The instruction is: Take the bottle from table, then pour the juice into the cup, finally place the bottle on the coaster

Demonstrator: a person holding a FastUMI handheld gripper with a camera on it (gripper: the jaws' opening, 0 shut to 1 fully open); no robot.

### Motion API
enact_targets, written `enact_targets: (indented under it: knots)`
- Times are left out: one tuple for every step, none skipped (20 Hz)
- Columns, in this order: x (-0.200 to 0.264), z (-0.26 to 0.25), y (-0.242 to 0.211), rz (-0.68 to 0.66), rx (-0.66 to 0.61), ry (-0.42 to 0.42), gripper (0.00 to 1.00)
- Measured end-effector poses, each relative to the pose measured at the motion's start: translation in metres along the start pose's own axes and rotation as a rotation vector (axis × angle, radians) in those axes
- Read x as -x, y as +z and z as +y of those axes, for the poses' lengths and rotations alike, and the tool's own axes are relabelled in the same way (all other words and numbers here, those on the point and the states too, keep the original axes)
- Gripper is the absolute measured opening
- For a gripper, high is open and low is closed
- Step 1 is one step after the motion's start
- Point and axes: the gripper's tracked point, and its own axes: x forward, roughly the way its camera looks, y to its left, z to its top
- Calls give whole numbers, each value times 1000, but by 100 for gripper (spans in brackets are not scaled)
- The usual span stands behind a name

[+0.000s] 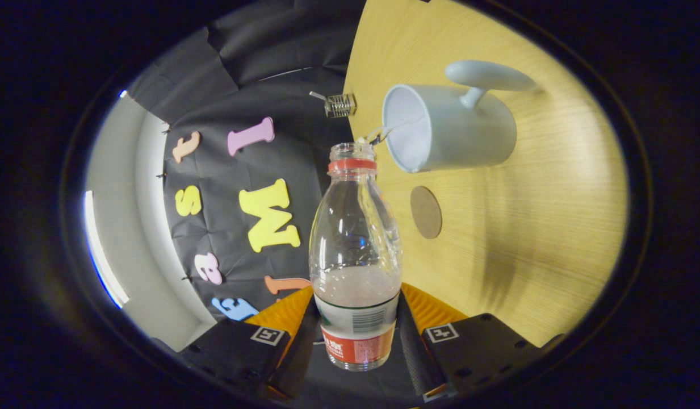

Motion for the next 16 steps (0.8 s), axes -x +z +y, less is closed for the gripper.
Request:
enact_targets:
  knots:
    - [-3, -1, -1, 1, -10, -4, 75]
    - [-3, -4, -5, 8, -12, -10, 75]
    - [-3, -6, -5, 9, -14, -14, 75]
    - [-3, -8, -5, 10, -14, -13, 75]
    - [0, -7, -6, 13, -17, -13, 75]
    - [-1, -7, -6, 15, -22, -12, 75]
    - [-1, -6, -5, 14, -29, -11, 75]
    - [-1, -5, -4, 12, -37, -8, 75]
    - [-1, -4, -3, 10, -44, -7, 75]
    - [-2, -4, -3, 9, -49, -7, 75]
    - [-3, -3, -2, 7, -56, -6, 75]
    - [-4, -1, -1, 6, -62, -6, 75]
    - [-4, -1, 0, 7, -70, -5, 75]
    - [-4, 1, 2, 2, -79, -1, 75]
    - [-6, 3, 3, 1, -87, 1, 75]
    - [-6, 4, 3, 0, -94, 1, 75]
